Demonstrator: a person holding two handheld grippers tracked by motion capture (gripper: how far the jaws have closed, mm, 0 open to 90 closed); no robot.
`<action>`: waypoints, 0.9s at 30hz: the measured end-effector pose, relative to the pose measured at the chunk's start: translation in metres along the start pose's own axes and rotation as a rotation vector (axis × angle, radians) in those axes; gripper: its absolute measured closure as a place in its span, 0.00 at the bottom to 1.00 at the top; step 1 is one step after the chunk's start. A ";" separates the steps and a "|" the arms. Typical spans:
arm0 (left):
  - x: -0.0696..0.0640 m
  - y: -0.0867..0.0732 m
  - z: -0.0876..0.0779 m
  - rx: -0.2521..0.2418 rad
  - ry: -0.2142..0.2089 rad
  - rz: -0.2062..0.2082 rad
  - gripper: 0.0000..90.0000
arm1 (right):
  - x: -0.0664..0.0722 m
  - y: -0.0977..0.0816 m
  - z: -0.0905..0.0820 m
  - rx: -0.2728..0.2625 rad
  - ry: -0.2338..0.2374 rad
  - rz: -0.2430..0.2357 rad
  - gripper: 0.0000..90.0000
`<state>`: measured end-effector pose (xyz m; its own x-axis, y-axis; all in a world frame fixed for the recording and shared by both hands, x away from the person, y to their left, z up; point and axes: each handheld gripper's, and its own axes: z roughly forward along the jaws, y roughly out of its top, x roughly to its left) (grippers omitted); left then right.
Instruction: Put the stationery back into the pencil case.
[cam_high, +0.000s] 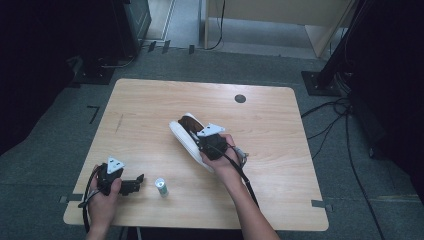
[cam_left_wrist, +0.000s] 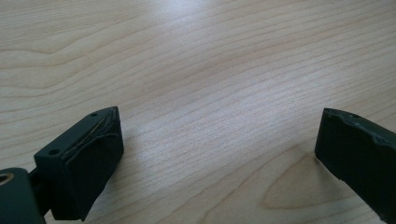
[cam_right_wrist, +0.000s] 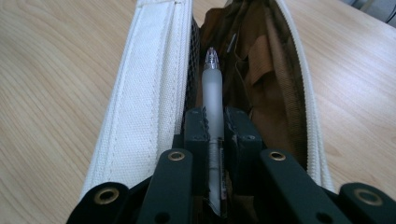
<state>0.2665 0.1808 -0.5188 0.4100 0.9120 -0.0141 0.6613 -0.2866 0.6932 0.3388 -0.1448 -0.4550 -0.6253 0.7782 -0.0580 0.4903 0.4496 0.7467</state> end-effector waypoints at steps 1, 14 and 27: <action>0.000 0.000 0.000 0.001 -0.001 0.001 0.02 | 0.001 0.000 0.002 0.017 -0.003 -0.002 0.90; 0.000 0.000 0.000 0.000 0.000 0.000 0.02 | -0.001 0.001 0.002 0.025 0.002 -0.005 0.88; 0.000 0.000 0.000 0.001 -0.001 0.001 0.02 | -0.001 0.000 0.001 0.001 0.003 0.003 0.87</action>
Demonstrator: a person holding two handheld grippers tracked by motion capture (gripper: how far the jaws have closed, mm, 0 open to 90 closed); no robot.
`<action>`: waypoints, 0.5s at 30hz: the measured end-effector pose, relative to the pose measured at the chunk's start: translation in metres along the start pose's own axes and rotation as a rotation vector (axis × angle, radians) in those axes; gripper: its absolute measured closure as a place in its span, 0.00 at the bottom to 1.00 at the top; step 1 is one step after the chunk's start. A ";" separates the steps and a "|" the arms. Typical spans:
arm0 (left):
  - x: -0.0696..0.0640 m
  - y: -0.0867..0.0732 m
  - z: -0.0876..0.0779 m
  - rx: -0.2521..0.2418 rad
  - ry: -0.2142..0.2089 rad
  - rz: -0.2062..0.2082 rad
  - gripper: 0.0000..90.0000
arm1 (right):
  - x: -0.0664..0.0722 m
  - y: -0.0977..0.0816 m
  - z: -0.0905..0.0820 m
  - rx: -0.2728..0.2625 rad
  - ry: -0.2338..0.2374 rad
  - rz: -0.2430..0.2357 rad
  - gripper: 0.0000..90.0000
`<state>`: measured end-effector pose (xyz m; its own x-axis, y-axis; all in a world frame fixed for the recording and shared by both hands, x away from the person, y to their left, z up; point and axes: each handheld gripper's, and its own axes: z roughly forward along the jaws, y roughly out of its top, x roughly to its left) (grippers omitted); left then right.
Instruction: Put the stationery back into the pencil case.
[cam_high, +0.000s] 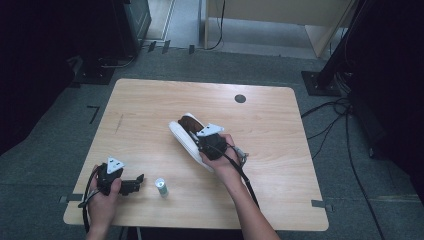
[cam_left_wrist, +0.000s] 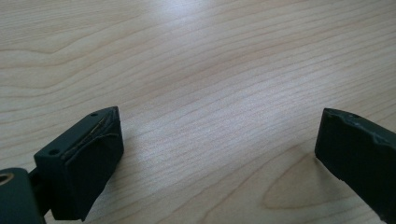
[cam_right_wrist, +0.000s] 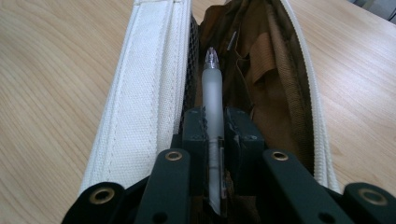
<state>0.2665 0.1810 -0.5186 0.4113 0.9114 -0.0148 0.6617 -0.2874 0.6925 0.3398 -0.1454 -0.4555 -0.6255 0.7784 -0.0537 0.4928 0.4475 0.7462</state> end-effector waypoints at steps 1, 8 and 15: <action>0.000 0.000 0.000 0.000 0.000 0.000 0.02 | 0.000 0.000 0.000 0.000 0.000 0.000 0.87; 0.000 0.000 0.000 0.000 0.001 0.001 0.02 | -0.001 0.000 -0.005 -0.038 0.000 0.019 0.88; 0.000 0.000 0.000 -0.001 0.002 0.000 0.02 | -0.004 0.004 -0.020 -0.109 0.005 0.052 0.86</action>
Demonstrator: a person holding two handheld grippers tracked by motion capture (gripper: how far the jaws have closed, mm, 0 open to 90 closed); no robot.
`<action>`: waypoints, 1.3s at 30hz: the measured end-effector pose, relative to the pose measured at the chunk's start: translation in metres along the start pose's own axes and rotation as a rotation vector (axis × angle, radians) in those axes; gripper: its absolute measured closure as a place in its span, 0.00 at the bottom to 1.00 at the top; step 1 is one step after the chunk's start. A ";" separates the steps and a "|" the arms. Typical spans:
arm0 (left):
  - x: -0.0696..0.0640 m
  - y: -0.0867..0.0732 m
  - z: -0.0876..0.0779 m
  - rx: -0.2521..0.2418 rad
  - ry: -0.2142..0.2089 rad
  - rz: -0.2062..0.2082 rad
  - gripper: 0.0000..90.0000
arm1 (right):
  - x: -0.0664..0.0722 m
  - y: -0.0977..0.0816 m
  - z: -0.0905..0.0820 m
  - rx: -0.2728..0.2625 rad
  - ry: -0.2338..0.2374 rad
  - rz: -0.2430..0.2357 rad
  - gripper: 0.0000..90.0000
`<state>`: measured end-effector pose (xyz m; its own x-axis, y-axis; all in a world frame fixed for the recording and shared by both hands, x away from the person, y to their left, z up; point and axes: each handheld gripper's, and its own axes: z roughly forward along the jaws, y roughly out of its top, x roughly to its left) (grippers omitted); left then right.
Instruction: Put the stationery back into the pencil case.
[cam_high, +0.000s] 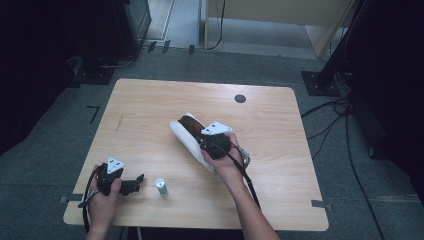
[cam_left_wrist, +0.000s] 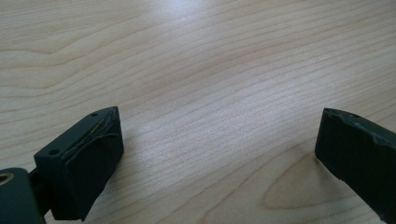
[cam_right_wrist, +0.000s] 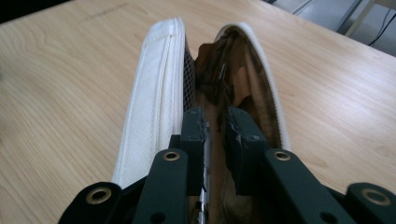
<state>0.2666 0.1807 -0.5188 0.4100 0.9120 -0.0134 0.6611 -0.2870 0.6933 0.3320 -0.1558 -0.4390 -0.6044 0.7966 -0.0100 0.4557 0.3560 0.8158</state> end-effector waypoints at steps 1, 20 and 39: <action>0.000 0.000 0.000 0.000 0.000 0.001 0.02 | -0.001 0.001 -0.002 -0.008 0.006 0.008 0.86; 0.000 0.000 0.000 0.001 -0.001 0.003 0.02 | 0.007 0.020 -0.047 -0.155 0.083 0.043 0.74; -0.001 0.001 0.001 0.006 0.007 0.010 0.02 | 0.046 0.015 -0.057 -0.168 0.209 0.010 0.70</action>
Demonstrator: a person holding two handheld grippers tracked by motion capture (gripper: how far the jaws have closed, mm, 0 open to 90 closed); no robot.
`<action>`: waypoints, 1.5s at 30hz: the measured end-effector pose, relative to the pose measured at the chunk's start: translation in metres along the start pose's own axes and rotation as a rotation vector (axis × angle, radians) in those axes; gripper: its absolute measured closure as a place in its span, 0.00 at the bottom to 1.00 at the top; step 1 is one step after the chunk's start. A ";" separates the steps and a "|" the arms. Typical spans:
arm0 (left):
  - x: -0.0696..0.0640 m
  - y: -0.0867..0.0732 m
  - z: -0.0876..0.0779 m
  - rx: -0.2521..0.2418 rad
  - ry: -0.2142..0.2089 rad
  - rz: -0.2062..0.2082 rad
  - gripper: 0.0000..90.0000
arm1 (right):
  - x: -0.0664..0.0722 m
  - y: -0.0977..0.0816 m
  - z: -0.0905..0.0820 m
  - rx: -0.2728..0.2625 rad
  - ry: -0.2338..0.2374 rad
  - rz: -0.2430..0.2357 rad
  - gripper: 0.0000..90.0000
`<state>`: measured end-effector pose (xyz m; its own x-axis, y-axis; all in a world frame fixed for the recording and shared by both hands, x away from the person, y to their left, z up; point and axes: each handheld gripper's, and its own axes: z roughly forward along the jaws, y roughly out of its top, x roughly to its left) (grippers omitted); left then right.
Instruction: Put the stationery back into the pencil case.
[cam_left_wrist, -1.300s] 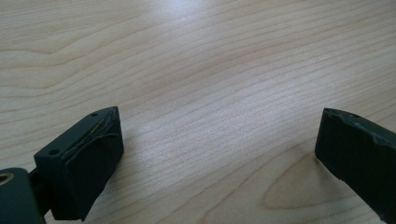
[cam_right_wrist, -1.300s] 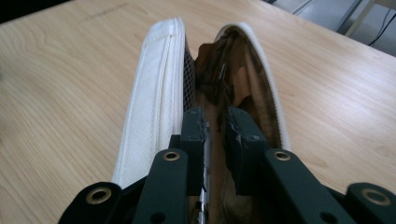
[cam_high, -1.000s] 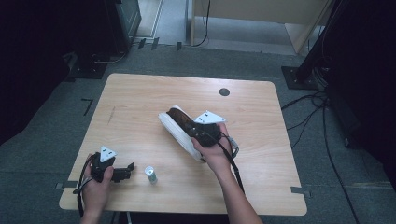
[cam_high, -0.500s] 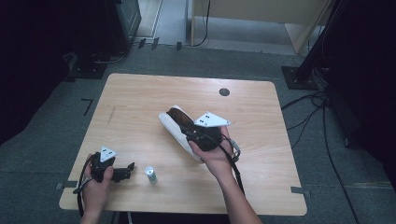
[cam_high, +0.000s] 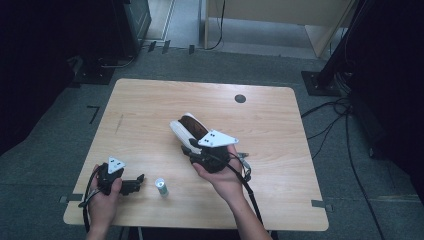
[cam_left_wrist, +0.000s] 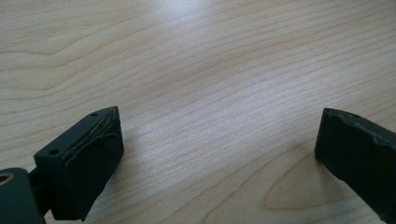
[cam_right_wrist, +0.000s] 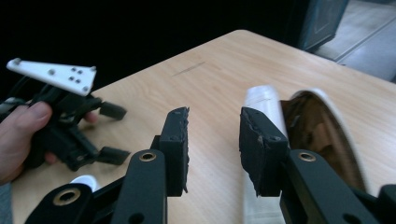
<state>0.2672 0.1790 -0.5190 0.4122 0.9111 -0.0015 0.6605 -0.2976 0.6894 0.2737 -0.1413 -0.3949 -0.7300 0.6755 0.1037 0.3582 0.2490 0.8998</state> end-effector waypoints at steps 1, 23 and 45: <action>0.000 0.000 0.000 -0.001 0.000 -0.001 0.02 | 0.005 -0.004 0.002 0.007 0.024 0.002 0.70; 0.000 0.000 0.000 0.001 0.002 0.001 0.02 | 0.050 -0.046 0.023 0.037 0.226 0.033 0.65; 0.000 0.000 0.000 -0.001 -0.003 -0.001 0.02 | 0.069 -0.064 0.051 0.110 0.231 -0.031 0.63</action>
<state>0.2673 0.1795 -0.5190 0.4130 0.9107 -0.0042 0.6601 -0.2962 0.6903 0.2297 -0.0750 -0.4665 -0.8505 0.4933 0.1825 0.3857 0.3492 0.8540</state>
